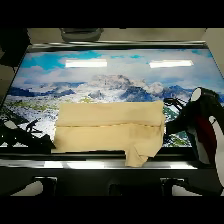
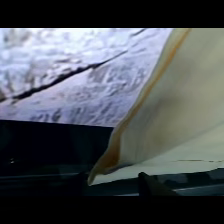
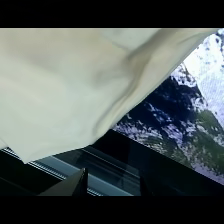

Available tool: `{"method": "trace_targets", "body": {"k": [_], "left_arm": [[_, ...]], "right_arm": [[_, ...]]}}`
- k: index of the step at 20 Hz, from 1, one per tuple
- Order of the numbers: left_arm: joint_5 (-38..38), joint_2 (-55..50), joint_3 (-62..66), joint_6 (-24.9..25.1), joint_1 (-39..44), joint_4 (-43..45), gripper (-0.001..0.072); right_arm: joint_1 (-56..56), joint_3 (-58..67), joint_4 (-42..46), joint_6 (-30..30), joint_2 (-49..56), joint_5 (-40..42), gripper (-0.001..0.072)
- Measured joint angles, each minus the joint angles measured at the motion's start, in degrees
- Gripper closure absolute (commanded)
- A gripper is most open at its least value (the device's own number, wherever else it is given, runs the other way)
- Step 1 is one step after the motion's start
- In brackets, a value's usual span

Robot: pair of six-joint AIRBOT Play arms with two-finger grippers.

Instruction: Fold the shirts.

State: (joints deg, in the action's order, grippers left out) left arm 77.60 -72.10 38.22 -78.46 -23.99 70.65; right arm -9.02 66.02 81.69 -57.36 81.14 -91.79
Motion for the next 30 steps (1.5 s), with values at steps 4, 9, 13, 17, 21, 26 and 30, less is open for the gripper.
{"method": "trace_targets", "body": {"k": [4, 9, 13, 17, 21, 26, 30], "left_arm": [[-5.1, 1.0, -2.4, 0.5, -0.1, -3.0, 0.0682], [-7.4, 1.3, -3.1, 0.9, -0.2, -4.5, 0.0683], [-7.5, 1.4, -3.2, 1.3, -0.2, -4.5, 0.0683], [-7.6, 1.4, -3.3, 1.5, -0.2, -4.3, 0.0682], [-7.6, 1.4, -3.2, 1.6, -0.2, -4.2, 0.0683], [-9.2, 5.2, 1.9, 3.5, -0.3, -3.3, 0.0686], [-7.5, 6.4, 12.5, 1.6, 0.9, -6.1, 0.0686]], "right_arm": [[-0.2, -4.4, -0.2, 0.6, -3.0, 1.5, 0.0203], [-0.2, -19.5, -8.2, 0.9, -11.3, 8.1, 0.0131], [-0.2, -30.4, -15.6, 1.2, -14.9, 14.0, 0.0139], [-0.3, -35.5, -20.0, 0.8, -15.9, 18.6, 0.0443], [-0.2, -36.9, -24.0, 0.3, -16.2, 21.6, 0.0671], [-0.2, -30.6, -25.2, 3.2, -20.1, 19.6, 0.0673], [-0.2, -15.3, -19.8, 1.6, -18.4, 19.4, 0.0672]]}}
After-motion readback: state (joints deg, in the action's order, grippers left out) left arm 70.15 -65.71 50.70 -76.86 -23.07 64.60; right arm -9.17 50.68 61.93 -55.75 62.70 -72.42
